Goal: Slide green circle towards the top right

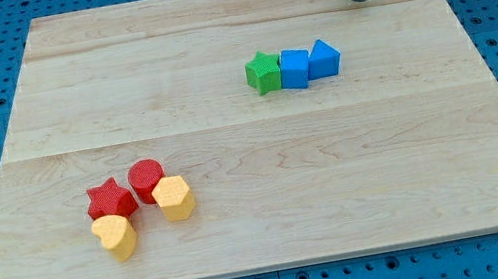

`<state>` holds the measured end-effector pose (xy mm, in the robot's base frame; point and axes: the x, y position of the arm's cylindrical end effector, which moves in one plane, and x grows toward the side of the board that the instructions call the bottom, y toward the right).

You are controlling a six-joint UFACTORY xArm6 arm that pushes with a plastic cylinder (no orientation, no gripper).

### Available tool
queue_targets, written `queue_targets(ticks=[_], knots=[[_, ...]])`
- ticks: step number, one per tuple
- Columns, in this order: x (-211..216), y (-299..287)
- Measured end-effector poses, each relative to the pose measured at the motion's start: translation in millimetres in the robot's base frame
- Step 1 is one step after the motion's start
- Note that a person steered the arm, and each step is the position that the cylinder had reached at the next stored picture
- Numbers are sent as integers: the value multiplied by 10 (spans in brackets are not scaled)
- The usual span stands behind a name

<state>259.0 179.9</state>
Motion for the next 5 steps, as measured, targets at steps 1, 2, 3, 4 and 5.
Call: queue_targets(ticks=[1, 2, 3, 4, 5], knots=[[-13, 49], [-180, 406], [-450, 504], [-598, 273], [-661, 189]])
